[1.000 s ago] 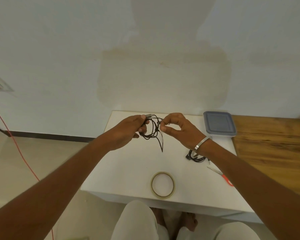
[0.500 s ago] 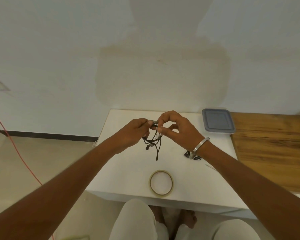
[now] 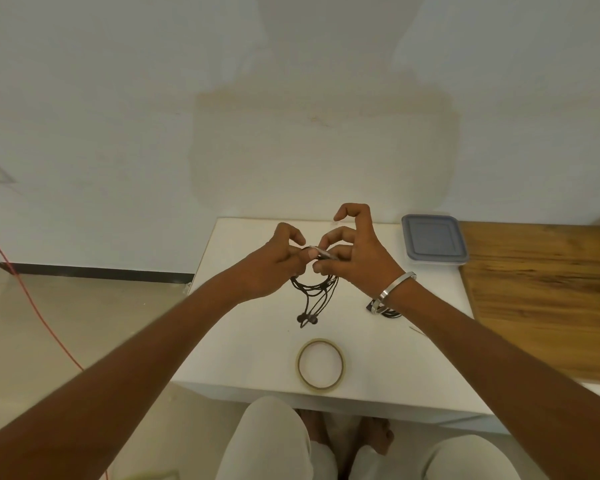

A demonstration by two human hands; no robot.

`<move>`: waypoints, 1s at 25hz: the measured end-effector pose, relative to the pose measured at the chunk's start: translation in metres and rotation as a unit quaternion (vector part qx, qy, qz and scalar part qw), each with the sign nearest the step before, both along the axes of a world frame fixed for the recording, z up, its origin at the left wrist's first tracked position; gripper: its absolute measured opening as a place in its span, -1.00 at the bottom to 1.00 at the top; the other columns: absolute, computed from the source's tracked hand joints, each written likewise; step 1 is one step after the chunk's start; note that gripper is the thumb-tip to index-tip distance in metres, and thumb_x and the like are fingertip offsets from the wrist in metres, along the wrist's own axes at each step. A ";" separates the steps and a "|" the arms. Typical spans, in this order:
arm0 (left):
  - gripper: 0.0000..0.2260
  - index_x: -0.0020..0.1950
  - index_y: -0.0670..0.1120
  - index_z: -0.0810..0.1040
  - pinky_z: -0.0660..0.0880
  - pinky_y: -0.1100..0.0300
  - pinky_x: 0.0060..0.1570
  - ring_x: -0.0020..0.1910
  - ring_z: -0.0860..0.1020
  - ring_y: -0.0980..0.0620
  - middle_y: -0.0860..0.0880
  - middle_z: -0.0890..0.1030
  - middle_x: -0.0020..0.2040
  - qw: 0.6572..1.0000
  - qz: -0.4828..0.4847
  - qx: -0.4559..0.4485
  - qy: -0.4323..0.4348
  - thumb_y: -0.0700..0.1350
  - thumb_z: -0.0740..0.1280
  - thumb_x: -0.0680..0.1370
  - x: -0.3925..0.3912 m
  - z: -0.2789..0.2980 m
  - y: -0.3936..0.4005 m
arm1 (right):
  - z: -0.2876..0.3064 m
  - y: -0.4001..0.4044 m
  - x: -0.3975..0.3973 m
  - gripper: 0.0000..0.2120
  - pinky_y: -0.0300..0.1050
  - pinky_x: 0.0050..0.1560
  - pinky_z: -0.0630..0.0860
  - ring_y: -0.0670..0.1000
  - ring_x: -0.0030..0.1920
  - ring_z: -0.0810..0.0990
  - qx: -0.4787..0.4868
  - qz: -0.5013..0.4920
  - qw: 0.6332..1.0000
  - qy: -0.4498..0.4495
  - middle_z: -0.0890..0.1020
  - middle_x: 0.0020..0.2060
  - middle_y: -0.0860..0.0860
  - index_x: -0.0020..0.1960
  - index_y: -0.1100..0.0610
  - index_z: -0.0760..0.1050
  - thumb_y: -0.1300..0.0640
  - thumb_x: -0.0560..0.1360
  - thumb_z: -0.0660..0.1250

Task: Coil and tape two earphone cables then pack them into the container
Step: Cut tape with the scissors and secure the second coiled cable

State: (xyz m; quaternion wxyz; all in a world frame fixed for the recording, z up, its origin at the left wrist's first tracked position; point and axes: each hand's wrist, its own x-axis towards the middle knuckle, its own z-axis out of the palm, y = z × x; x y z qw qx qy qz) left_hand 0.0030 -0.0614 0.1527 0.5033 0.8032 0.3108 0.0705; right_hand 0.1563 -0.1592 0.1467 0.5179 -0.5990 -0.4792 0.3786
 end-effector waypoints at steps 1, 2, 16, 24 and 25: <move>-0.75 0.21 -0.07 0.27 0.42 0.23 -0.05 -0.19 0.48 0.12 0.07 0.53 -0.27 1.000 0.013 -0.025 -0.003 0.04 0.19 0.63 -0.001 0.000 0.000 | 0.000 -0.001 0.000 -0.38 -0.09 -0.17 0.62 0.17 -0.29 0.63 0.002 -0.006 1.000 0.026 0.57 -0.17 0.13 0.08 -0.07 0.17 0.37 0.32 0.47; -0.71 0.26 -0.03 0.26 0.42 0.22 -0.01 -0.15 0.50 0.13 0.08 0.56 -0.24 0.998 0.019 -0.052 -0.008 0.05 0.22 0.62 -0.002 -0.001 0.000 | -0.001 -0.002 0.001 -0.38 -0.11 -0.16 0.61 0.12 -0.27 0.64 0.007 -0.015 0.998 0.055 0.57 -0.18 0.14 0.09 -0.05 0.17 0.38 0.32 0.47; -0.78 0.22 -0.16 0.46 0.39 0.09 0.28 0.25 0.50 0.05 -0.07 0.57 0.22 0.894 0.158 -0.319 -0.270 -0.22 0.07 0.68 0.011 -0.038 -0.038 | -0.014 0.004 -0.001 -0.41 0.03 0.11 0.58 0.12 -0.13 0.68 -0.005 -0.217 0.954 0.208 0.63 -0.12 0.13 0.13 -0.02 0.19 0.35 0.33 0.47; -0.77 -0.06 -0.03 0.47 0.34 0.17 -0.09 -0.11 0.50 0.09 0.05 0.48 -0.28 0.862 0.253 -0.330 -0.290 -0.21 0.07 0.67 0.018 -0.025 -0.039 | -0.018 0.006 -0.012 -0.43 -0.10 -0.03 0.62 0.12 -0.17 0.67 0.004 -0.216 0.952 0.218 0.62 -0.10 0.18 0.11 0.00 0.17 0.38 0.35 0.44; -0.77 -0.06 -0.02 0.47 0.30 0.17 -0.12 -0.16 0.46 0.10 0.06 0.43 -0.32 0.871 0.261 -0.316 -0.269 -0.21 0.07 0.67 0.020 -0.024 -0.038 | -0.019 0.006 -0.013 -0.43 -0.06 -0.02 0.62 0.13 -0.18 0.66 0.006 -0.209 0.955 0.208 0.62 -0.11 0.20 0.10 0.01 0.17 0.40 0.35 0.43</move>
